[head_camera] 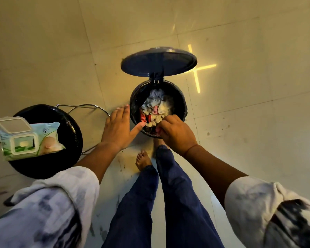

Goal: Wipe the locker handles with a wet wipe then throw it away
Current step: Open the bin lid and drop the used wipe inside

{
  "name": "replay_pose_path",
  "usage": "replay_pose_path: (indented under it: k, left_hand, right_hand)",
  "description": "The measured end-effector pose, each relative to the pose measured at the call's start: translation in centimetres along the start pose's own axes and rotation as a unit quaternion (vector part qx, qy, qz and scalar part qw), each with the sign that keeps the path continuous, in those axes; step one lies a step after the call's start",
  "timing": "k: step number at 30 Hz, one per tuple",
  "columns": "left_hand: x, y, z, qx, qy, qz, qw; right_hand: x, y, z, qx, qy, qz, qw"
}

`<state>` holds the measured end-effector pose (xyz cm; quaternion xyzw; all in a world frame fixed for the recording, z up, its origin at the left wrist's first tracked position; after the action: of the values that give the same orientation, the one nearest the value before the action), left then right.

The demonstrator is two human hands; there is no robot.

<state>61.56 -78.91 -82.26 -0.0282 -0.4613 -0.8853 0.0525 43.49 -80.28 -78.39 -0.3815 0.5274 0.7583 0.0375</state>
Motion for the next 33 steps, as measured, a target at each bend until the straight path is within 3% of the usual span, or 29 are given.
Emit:
replay_pose_path:
  k: [4, 15, 33]
  left_hand:
    - [1.5, -1.4, -1.8, 0.001, -0.032, -0.024, 0.999]
    - [4.3, -3.5, -4.8, 0.01, -0.047, -0.058, 0.997]
    - [0.9, 3.9, 6.2, 0.022, -0.048, -0.065, 0.996]
  right_hand:
    - [4.0, -2.0, -0.6, 0.001, -0.078, -0.005, 0.997]
    - [8.1, -5.7, -1.4, -0.054, -0.174, -0.028, 0.983]
    - [-6.0, -0.4, -0.3, -0.071, -0.146, -0.029, 0.986]
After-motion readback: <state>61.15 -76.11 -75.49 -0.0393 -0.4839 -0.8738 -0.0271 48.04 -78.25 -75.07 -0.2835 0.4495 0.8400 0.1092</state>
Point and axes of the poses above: each hand's wrist, its own z-axis away from the middle knuckle, its own y-axis out of the back of the hand, x = y × z, the point moved 8 cm from there along -z, towards the middle knuckle, and after that the axes turned 10 degrees about -z, right-handed, at the moved point
